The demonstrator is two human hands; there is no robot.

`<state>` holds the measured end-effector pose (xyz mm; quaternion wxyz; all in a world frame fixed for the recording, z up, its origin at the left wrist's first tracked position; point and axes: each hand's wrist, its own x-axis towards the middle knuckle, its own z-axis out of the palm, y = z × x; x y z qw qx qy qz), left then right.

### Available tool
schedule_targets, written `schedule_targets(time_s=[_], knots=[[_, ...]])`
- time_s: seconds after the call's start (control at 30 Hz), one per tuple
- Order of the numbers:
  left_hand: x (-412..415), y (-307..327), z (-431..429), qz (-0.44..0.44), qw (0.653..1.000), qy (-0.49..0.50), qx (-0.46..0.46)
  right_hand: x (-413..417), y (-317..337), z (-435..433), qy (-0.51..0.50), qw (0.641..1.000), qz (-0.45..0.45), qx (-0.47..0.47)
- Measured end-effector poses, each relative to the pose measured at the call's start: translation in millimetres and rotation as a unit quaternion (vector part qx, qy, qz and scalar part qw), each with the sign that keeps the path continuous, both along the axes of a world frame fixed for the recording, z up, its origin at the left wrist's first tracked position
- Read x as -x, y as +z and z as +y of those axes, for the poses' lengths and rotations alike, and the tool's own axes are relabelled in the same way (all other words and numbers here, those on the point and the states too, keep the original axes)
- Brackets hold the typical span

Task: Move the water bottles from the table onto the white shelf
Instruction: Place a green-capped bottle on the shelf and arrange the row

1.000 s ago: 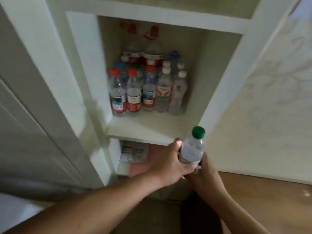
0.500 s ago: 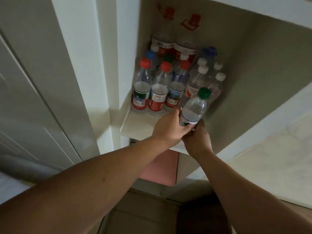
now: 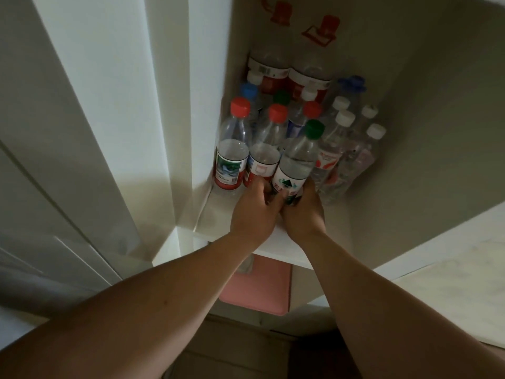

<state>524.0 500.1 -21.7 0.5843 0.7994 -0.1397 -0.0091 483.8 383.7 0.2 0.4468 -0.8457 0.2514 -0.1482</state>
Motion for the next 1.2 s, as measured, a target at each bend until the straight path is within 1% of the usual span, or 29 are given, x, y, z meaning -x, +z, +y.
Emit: schedule_targets(time_s=[0.13, 0.17, 0.23, 0.33, 0.4, 0.47, 0.53, 0.57, 0.67, 0.73, 0.8, 0.87, 0.93, 1.0, 1.1, 1.2], knots=[[-2.4, -11.4, 2.2, 0.042, 0.999, 0.012, 0.002, 2.9, -9.3, -4.8, 0.009, 1.000, 0.009, -0.011], [-2.5, -13.3, 2.1, 0.039, 0.999, 0.020, -0.002, 5.6, -12.7, -5.8, 0.015, 1.000, 0.008, -0.018], [-3.9, -18.7, 1.3, 0.007, 0.999, 0.031, -0.016, 9.1, -23.6, -8.7, 0.022, 1.000, 0.012, -0.012], [-3.2, -22.7, 0.2, -0.022, 0.999, 0.032, -0.019, 8.9, -33.8, -10.1, 0.023, 0.999, 0.035, 0.021], [-0.8, -20.8, 0.2, -0.024, 0.999, 0.026, -0.025, 7.7, -35.3, -11.0, 0.022, 0.999, 0.034, 0.003], [2.6, -18.2, 1.7, -0.022, 0.999, 0.021, -0.031, 10.4, -33.1, -9.5, 0.025, 0.998, 0.034, -0.042], [6.6, -16.7, 2.8, -0.021, 0.999, 0.015, -0.037, 23.4, -25.8, -6.3, 0.034, 0.995, 0.053, -0.077], [8.4, -16.7, 3.5, -0.023, 0.999, 0.011, -0.041, 32.4, -23.9, -6.5, 0.039, 0.994, 0.064, -0.078], [14.1, -14.9, 1.7, -0.029, 0.997, 0.005, -0.077, 64.8, -16.4, -11.2, 0.043, 0.993, 0.098, -0.042], [22.6, -8.8, -6.2, -0.019, 0.995, -0.006, -0.099, 83.7, -6.6, -18.7, 0.044, 0.991, 0.119, -0.031], [38.5, 3.9, -21.3, 0.003, 0.995, -0.043, -0.087, 98.1, 9.5, -27.4, 0.039, 0.991, 0.124, -0.032], [62.7, 22.3, -38.2, 0.006, 0.994, -0.088, -0.066, 113.5, 29.3, -34.4, 0.023, 0.994, 0.107, -0.010], [95.2, 39.0, -52.4, -0.009, 0.989, -0.138, -0.052, 139.4, 45.1, -40.5, 0.001, 0.995, 0.096, 0.027], [134.5, 47.2, -64.3, -0.036, 0.980, -0.189, -0.057, 180.7, 50.0, -50.2, -0.009, 0.997, 0.079, 0.014], [194.5, 46.3, -91.7, -0.035, 0.954, -0.285, -0.089, 259.3, 40.2, -79.6, -0.029, 0.995, 0.096, -0.017], [249.6, 32.9, -142.7, -0.037, 0.909, -0.386, -0.155, 337.1, 23.9, -128.8, -0.074, 0.988, 0.138, -0.016]])
